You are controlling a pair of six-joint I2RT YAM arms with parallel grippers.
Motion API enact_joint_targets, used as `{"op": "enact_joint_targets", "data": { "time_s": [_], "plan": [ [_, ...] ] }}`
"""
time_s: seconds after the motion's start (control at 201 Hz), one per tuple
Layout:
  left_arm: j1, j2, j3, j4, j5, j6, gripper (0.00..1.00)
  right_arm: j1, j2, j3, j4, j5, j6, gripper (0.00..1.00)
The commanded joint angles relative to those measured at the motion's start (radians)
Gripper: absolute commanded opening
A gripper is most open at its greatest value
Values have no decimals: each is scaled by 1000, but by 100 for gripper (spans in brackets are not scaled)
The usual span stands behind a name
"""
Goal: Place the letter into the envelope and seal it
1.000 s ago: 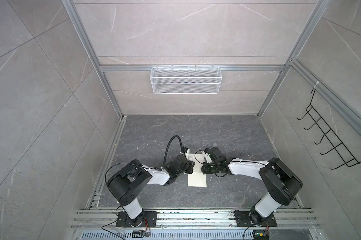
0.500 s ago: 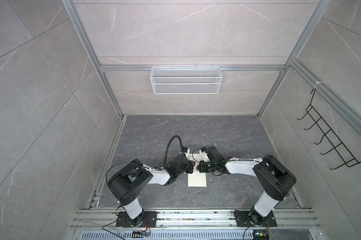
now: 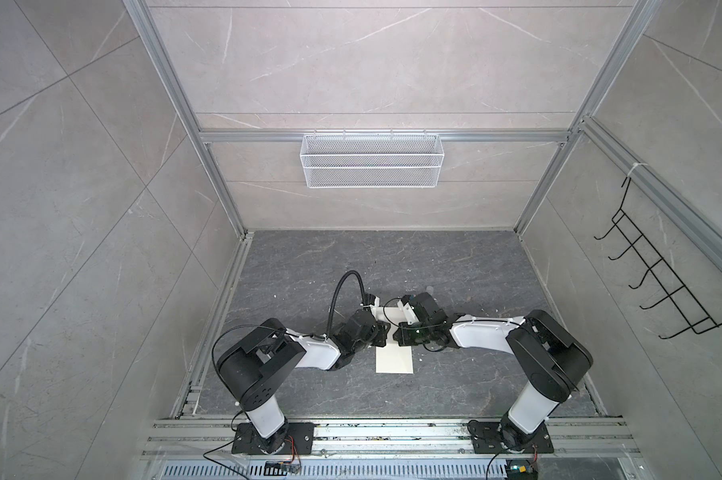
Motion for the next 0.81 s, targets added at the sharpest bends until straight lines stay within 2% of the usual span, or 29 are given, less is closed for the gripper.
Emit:
{"op": "enact_joint_targets", "data": {
  "time_s": [0.0,0.553,0.802],
  "plan": [
    [1,30,14,0,-29,-2,0,12,-10,-37,-125,18,-27,0],
    [3,35,19,0,-32,-3,0,49,-121,-151,-168,7,-4,0],
    [2,36,20,0,-29,-3,0,48,-83,-113,-158,45,9,0]
  ]
}}
